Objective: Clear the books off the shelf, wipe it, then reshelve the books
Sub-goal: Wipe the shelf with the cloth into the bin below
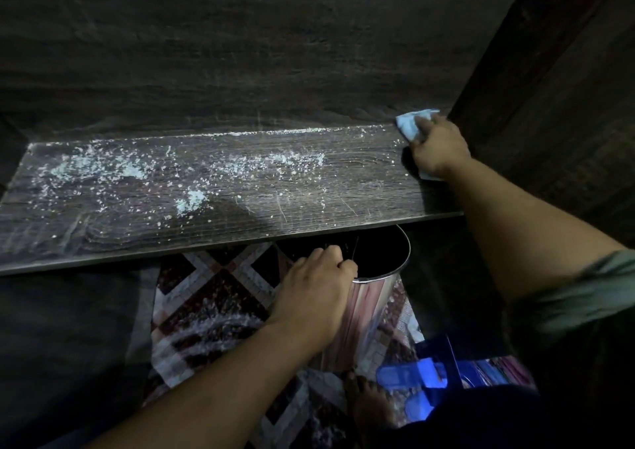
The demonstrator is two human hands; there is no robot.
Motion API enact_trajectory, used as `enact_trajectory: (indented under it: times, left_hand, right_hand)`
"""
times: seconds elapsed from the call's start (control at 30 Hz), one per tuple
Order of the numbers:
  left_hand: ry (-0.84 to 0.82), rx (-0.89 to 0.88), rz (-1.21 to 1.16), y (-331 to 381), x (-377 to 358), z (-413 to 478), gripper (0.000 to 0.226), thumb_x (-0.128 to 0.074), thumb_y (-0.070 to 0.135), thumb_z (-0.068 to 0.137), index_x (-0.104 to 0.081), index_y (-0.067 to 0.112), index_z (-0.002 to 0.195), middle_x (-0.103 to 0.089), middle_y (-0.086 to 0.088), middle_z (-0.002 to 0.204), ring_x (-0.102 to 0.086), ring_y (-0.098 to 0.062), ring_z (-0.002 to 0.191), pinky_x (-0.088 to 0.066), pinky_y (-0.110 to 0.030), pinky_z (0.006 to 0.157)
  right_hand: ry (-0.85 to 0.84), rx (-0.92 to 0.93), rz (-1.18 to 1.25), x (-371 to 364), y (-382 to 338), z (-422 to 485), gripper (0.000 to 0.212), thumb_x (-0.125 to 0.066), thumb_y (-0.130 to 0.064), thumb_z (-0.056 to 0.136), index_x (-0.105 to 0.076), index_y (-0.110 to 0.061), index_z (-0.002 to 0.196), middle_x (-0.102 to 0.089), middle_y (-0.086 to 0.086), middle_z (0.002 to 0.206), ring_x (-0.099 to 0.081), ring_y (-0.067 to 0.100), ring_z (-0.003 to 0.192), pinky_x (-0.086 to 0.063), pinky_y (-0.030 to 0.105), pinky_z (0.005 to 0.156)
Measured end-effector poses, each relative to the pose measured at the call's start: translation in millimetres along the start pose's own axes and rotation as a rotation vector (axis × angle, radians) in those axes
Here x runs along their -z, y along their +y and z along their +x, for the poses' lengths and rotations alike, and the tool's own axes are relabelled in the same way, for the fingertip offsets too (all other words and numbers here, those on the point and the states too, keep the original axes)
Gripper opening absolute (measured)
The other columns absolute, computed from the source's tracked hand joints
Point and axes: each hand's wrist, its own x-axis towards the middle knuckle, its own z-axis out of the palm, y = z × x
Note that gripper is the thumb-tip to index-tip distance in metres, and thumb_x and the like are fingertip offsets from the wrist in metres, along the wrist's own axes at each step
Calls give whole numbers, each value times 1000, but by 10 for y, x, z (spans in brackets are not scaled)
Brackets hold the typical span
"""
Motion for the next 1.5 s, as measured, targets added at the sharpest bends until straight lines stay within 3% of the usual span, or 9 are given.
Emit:
enact_trajectory:
  times: [0.17, 0.27, 0.37, 0.53, 0.8, 1.0, 1.2, 1.4, 1.5]
  left_hand:
    - [-2, -10, -18, 8, -12, 7, 39, -49, 3, 88, -52, 21, 122, -44, -1, 111, -43, -22, 108, -37, -34, 92]
    - [23, -17, -24, 17, -6, 6, 32, -54, 7, 89, -55, 20, 119, -46, 0, 109, -45, -22, 105, -39, -35, 90]
    - [27, -22, -24, 10, -12, 2, 30, -57, 7, 88, -58, 19, 115, -48, 0, 104, -47, -22, 100, -40, -35, 85]
    - [16, -26, -14, -13, -9, -6, 33, -56, 7, 87, -56, 21, 116, -47, 0, 107, -47, -21, 102, -40, -34, 87]
    - [0, -1, 4, -24, 13, -29, 36, -47, 3, 87, -54, 19, 119, -46, -3, 111, -45, -24, 108, -38, -35, 90]
    - [6, 3, 4, -37, 31, -39, 33, -47, 4, 89, -55, 18, 118, -47, -3, 110, -47, -24, 107, -39, -36, 89]
    - [-10, -6, 21, -35, 48, -38, 37, -46, 3, 89, -51, 19, 122, -45, -3, 114, -45, -23, 110, -37, -35, 93]
    - [-8, -8, 3, -58, 47, -51, 36, -50, 4, 88, -51, 20, 120, -44, -1, 112, -44, -22, 110, -37, -34, 91]
    - [0, -16, 12, -65, 64, -68, 35, -50, 4, 89, -52, 20, 120, -45, -1, 111, -44, -22, 109, -37, -33, 91]
  right_hand:
    - [22, 259, 236, -139, -222, -520, 47, -47, -4, 91, -53, -12, 137, -45, 13, 146, -40, 27, 135, -25, 24, 111]
    - [164, 192, 347, -71, -246, -561, 47, -42, -1, 92, -51, -7, 138, -43, 14, 148, -38, 26, 138, -19, 20, 113]
    - [357, 76, 300, 55, -168, -327, 56, -38, -18, 88, -44, -5, 142, -37, 19, 150, -31, 31, 141, -18, 32, 118]
    - [5, -211, 4, -134, -112, -153, 65, -37, -50, 95, -19, -27, 153, -13, 10, 160, -16, 32, 145, -15, 45, 118]
    - [-20, 231, 109, -190, -541, -297, 45, -46, -25, 94, -49, -34, 138, -41, 9, 148, -42, 31, 130, -33, 35, 109]
    - [411, 217, 172, 94, -568, -314, 54, -48, -27, 84, -48, -30, 138, -42, 9, 143, -45, 31, 123, -39, 42, 103]
    - [34, 322, -108, -199, -607, -205, 58, -52, -38, 92, -33, -36, 147, -15, 16, 154, -26, 38, 136, -31, 53, 108]
    - [-220, 287, -6, 109, -670, -117, 41, -42, -21, 99, -53, -33, 137, -34, 13, 145, -37, 29, 133, -24, 24, 109]
    - [-115, 241, -20, 282, -475, -156, 38, -42, -22, 99, -56, -33, 133, -39, 14, 138, -42, 30, 129, -29, 25, 106]
